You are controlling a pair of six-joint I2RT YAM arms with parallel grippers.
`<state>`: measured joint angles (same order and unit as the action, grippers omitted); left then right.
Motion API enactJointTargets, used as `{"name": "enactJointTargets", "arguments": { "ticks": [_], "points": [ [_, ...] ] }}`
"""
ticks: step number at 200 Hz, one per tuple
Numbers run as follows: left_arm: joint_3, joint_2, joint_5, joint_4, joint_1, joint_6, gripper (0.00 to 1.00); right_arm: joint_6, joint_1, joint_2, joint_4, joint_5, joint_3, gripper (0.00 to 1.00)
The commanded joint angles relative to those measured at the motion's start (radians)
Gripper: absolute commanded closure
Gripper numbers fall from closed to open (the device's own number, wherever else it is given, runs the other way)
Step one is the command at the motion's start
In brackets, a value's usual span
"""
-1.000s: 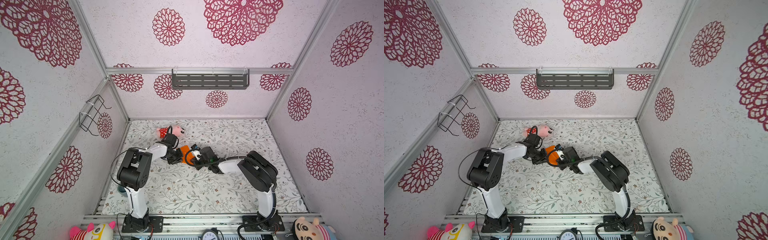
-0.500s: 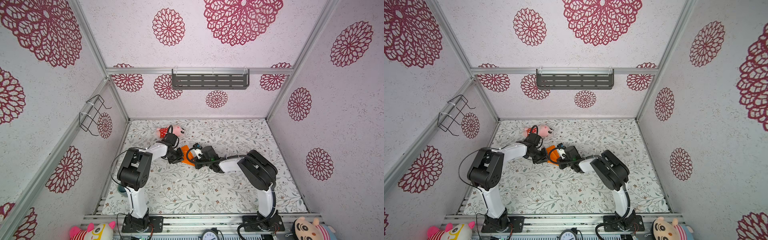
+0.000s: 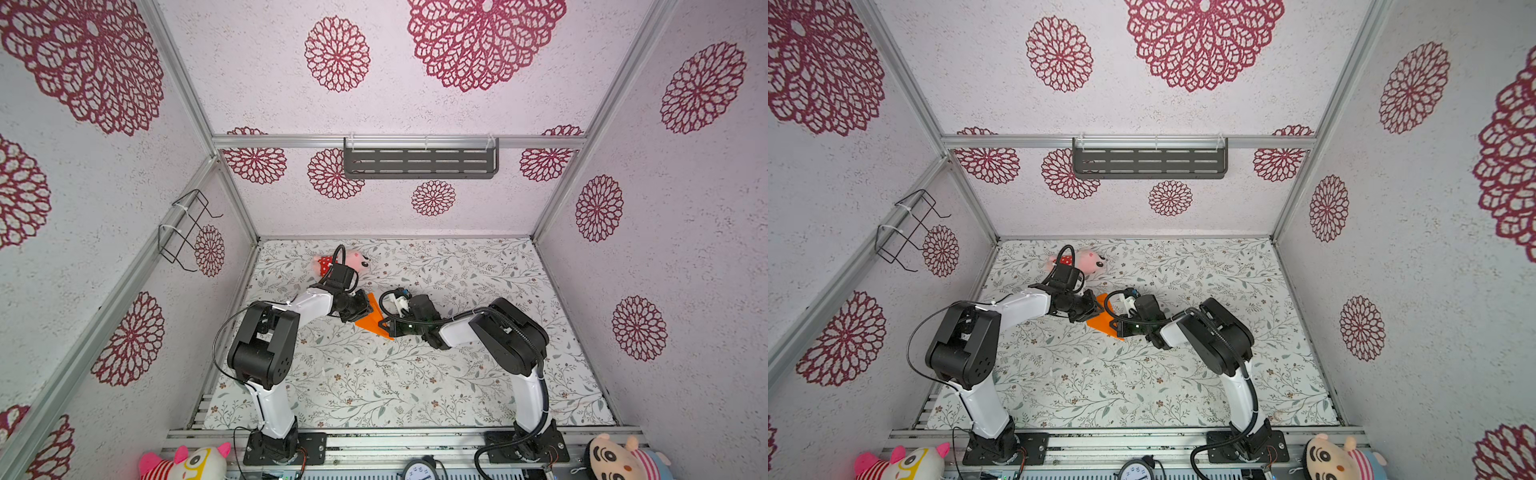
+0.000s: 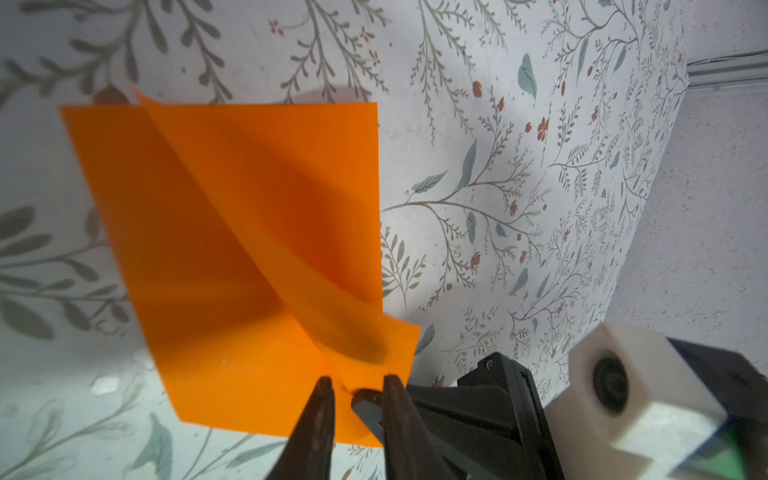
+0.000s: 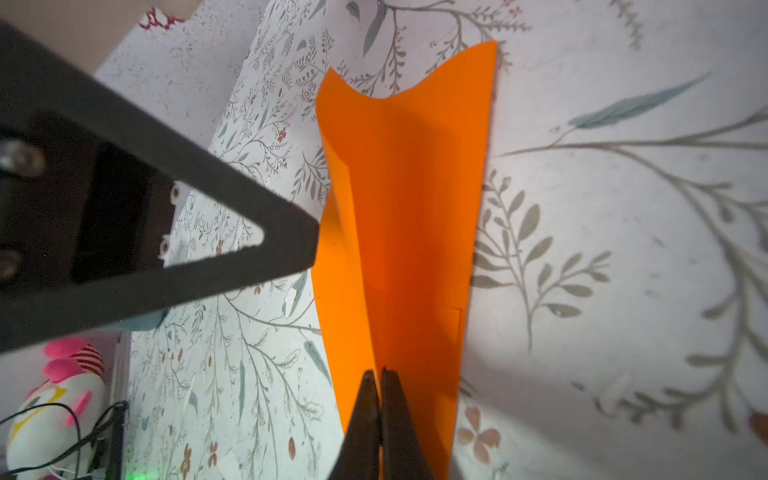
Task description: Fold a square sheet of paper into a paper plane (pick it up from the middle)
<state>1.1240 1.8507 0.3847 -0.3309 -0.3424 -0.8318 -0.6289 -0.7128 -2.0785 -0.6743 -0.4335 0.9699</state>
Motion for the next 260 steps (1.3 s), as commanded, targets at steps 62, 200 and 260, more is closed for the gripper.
{"name": "enactJointTargets", "arguments": {
  "ticks": [62, 200, 260],
  "points": [
    [0.023, 0.054, -0.033, -0.027, -0.017, 0.029, 0.67, -0.144, 0.018, -0.029, -0.074, -0.057, 0.004, 0.96],
    [0.106, 0.140, -0.132, -0.156, -0.055, 0.071, 0.55, -0.178, 0.026, -0.058, 0.006, -0.086, 0.046, 0.92],
    [0.132, 0.169, -0.198, -0.234, -0.056, 0.064, 0.60, -0.187, 0.033, -0.060, 0.035, -0.082, 0.050, 0.88]
  ]
}}
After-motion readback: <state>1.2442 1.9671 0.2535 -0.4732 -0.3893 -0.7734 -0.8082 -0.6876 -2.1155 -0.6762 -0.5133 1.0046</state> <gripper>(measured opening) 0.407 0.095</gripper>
